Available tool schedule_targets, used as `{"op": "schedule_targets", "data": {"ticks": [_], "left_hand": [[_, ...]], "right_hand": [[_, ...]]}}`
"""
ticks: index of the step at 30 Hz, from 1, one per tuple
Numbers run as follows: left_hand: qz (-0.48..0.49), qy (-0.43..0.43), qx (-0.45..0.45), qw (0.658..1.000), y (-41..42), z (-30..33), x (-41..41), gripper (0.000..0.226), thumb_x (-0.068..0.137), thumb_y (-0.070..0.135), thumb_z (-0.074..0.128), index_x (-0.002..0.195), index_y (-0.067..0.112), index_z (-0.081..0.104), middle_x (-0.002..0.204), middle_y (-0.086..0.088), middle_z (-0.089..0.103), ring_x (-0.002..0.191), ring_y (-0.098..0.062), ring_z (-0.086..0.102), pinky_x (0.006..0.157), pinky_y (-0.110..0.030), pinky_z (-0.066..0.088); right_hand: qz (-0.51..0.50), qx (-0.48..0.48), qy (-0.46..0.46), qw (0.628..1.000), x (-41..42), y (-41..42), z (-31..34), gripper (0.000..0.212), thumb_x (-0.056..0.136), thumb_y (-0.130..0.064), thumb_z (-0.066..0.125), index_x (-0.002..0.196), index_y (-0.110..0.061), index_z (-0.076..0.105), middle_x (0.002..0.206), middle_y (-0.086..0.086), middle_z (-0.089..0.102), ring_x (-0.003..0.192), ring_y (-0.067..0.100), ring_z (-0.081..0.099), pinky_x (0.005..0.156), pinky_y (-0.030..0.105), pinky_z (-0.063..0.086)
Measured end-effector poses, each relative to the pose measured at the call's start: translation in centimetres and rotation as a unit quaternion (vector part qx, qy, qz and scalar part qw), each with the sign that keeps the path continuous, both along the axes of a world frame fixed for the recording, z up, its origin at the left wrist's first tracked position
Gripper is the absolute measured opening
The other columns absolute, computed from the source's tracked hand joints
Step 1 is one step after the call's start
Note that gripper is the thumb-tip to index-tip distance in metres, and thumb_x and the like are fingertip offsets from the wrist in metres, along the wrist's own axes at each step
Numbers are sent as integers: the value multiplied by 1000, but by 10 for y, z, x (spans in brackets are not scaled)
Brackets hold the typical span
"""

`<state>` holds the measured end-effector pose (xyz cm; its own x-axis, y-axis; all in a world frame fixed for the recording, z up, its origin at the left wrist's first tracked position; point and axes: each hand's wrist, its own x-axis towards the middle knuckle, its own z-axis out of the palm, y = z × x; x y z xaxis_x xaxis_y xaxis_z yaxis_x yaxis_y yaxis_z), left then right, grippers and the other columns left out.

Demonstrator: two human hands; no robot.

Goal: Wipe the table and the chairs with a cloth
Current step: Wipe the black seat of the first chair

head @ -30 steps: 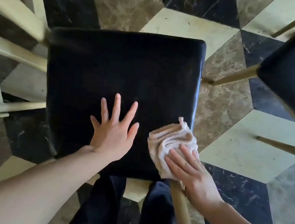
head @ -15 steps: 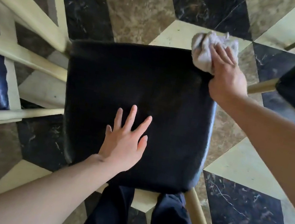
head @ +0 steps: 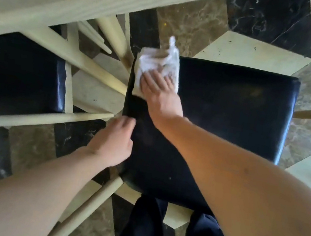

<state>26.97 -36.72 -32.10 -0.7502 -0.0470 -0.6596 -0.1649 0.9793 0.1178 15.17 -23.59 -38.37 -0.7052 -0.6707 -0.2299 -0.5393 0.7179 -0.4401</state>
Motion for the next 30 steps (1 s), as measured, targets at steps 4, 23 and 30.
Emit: {"op": "schedule_targets", "data": {"ticks": [4, 23, 30], "left_hand": [[231, 39, -45, 971, -28, 9, -5, 45, 96, 8, 51, 138, 10, 38, 132, -18, 51, 89, -26, 57, 62, -27, 41], [42, 45, 45, 997, 42, -22, -19, 81, 96, 6, 45, 162, 22, 1, 171, -2, 4, 157, -28, -1, 124, -44, 26], [145, 81, 72, 983, 58, -20, -21, 71, 97, 3, 42, 161, 11, 11, 168, -8, 17, 157, -27, 6, 122, -49, 25]], "right_hand": [[120, -27, -22, 992, 88, 28, -5, 57, 101, -13, 32, 158, -13, 26, 166, 4, 21, 155, 28, 10, 125, 42, -6], [281, 39, 112, 952, -59, 248, 0, 87, 64, 30, 59, 142, -7, 54, 151, 11, 49, 147, 31, 33, 114, 53, 36], [-316, -33, -26, 948, 7, 96, 6, 85, 76, 13, 46, 156, -14, 35, 166, 3, 23, 156, 25, 8, 126, 44, 1]]}}
